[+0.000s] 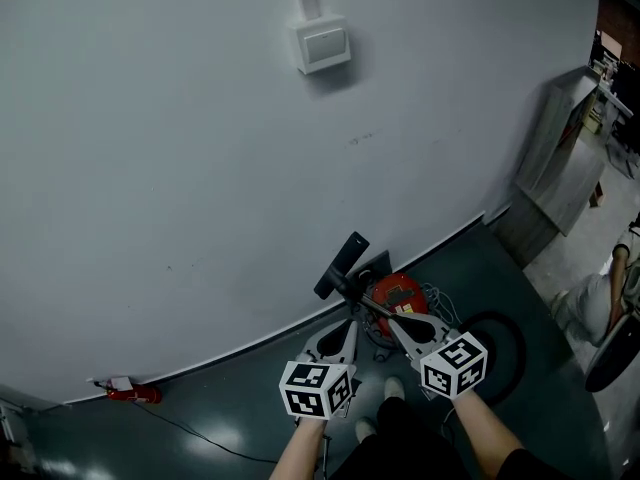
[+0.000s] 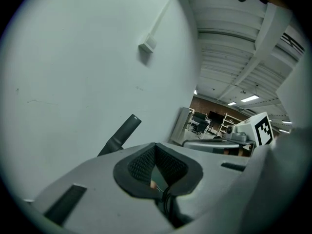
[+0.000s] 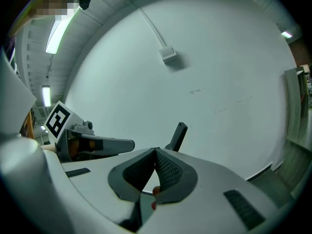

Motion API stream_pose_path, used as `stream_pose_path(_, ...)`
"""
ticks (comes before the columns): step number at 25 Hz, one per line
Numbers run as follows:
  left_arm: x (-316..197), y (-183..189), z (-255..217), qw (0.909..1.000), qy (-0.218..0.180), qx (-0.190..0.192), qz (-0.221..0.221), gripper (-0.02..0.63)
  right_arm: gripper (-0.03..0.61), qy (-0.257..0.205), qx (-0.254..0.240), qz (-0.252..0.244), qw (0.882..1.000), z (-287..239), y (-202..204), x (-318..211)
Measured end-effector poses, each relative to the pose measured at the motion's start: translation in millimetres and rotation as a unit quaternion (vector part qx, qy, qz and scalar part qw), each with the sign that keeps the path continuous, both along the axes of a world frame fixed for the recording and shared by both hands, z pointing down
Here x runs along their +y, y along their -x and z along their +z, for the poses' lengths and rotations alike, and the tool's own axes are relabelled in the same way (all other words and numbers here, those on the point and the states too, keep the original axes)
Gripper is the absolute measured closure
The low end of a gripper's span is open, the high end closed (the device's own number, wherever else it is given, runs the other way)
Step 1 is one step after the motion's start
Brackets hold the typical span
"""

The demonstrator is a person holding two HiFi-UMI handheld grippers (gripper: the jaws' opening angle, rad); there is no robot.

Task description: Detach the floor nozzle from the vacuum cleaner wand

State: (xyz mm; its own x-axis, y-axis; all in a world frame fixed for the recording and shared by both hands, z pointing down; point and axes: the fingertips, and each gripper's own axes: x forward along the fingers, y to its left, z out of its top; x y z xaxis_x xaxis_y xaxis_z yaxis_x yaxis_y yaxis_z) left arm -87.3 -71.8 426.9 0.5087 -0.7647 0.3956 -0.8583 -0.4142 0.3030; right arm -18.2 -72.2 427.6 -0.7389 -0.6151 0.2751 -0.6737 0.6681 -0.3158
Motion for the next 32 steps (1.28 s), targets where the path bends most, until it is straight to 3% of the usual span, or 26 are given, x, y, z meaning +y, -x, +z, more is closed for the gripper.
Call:
stream_pose_path(15, -54, -14, 30, 0.9985, 0.041, -0.012, -0.034, 0.611, 0.561, 0.035, -0.021, -0.033, 0.999, 26, -9, -59)
stream_pose_path(24, -62, -6, 49, 0.9978, 0.059, -0.006, -0.030, 0.611, 0.561, 0.033, -0.008, -0.031, 0.999, 38, 0, -71)
stream_pose_path(32, -65, 5, 82, 0.9952, 0.079, 0.020, -0.055, 0.609, 0.557, 0.027, 0.020, -0.045, 0.998, 72, 9, -72)
